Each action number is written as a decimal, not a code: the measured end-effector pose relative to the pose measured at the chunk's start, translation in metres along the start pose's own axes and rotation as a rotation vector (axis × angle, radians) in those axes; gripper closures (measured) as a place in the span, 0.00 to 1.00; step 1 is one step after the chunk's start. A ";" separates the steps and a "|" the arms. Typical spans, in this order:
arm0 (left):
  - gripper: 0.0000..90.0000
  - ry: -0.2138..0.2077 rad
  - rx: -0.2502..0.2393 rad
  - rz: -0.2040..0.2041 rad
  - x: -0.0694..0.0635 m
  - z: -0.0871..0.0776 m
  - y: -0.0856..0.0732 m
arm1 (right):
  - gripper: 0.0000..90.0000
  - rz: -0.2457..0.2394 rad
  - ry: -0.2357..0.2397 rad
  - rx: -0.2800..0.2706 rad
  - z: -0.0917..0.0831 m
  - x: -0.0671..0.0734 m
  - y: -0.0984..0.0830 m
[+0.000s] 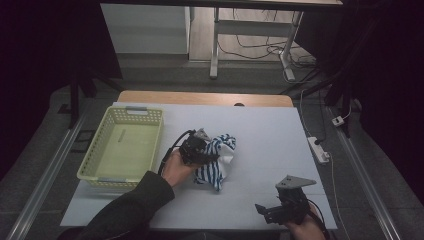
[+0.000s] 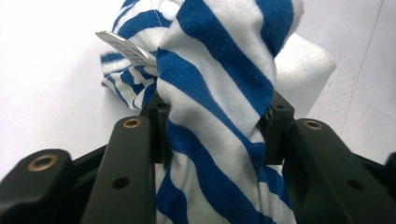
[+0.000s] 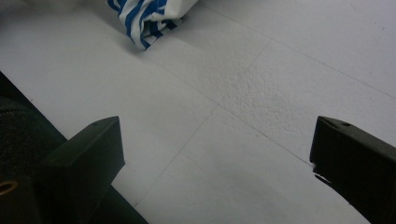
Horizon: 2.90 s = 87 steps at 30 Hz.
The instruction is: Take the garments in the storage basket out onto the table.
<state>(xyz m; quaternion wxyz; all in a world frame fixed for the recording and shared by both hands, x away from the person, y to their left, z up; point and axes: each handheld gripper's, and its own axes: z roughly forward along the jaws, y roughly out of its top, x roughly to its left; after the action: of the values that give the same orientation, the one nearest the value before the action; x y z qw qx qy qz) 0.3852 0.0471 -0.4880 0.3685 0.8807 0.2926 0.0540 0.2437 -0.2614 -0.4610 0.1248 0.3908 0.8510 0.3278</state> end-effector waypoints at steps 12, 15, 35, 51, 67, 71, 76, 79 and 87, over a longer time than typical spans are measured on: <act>0.55 0.034 0.090 0.014 -0.003 0.023 -0.010 | 0.03 -0.003 0.003 0.004 0.000 0.001 0.000; 0.50 0.033 0.110 -0.001 -0.002 0.028 -0.012 | 0.03 -0.004 0.003 0.006 0.001 0.001 0.000; 0.16 -0.011 0.064 -0.065 0.005 0.025 -0.013 | 0.03 -0.014 0.003 -0.001 0.000 0.001 0.000; 0.00 -0.057 -0.002 -0.049 0.004 0.013 -0.008 | 0.03 -0.018 0.004 -0.003 0.000 0.001 0.000; 0.00 -0.087 -0.107 -0.080 0.004 -0.019 -0.006 | 0.03 -0.014 -0.001 -0.002 0.000 0.001 0.000; 0.00 -0.127 -0.117 -0.069 0.005 -0.025 -0.006 | 0.03 -0.014 0.000 -0.002 0.000 0.001 0.000; 0.00 -0.159 -0.123 -0.058 0.004 -0.030 -0.006 | 0.03 -0.012 0.000 -0.002 0.000 0.001 0.000; 0.00 -0.163 -0.108 -0.045 0.003 -0.031 -0.007 | 0.03 -0.013 0.001 -0.004 -0.001 0.002 0.000; 0.00 -0.148 -0.077 -0.010 0.000 -0.037 -0.012 | 0.03 -0.012 0.000 -0.006 -0.001 0.002 0.000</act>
<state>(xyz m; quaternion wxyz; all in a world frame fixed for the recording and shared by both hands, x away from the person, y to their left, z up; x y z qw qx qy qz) 0.3682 0.0763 -0.4696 0.4230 0.8661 0.2664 -0.0020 0.2421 -0.2608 -0.4603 0.1279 0.3851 0.8524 0.3298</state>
